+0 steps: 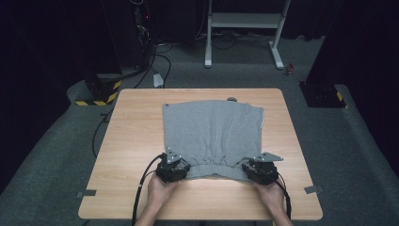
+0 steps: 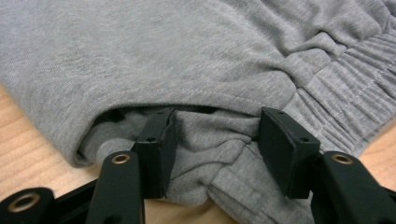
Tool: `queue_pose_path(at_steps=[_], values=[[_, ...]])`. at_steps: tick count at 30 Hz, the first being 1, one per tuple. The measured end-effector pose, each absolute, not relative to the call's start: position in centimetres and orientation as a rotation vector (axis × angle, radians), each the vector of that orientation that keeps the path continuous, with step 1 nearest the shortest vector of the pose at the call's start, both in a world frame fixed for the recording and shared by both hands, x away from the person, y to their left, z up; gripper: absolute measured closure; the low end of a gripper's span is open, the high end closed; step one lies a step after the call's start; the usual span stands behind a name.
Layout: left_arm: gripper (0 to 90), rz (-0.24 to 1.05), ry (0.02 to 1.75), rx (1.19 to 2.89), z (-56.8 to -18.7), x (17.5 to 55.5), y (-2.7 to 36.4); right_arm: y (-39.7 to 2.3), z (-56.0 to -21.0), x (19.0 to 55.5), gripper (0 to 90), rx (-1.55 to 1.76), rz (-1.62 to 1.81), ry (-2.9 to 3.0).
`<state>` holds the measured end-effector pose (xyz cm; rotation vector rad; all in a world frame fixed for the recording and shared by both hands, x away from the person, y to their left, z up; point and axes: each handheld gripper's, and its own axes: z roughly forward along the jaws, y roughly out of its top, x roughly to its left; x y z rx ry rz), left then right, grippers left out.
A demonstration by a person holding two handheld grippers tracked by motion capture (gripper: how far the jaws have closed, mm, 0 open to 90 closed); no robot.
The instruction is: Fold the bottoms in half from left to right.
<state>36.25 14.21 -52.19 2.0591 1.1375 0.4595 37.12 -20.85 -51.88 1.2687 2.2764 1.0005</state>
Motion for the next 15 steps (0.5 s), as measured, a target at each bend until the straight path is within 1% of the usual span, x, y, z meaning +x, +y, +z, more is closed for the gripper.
queue_pose_path(at_steps=[15], values=[[46.6, 0.462, 1.116, 2.051, -52.4, 34.1, 14.6, -20.8, -51.9, 35.5, 59.2, 1.256, 1.011, 2.29]])
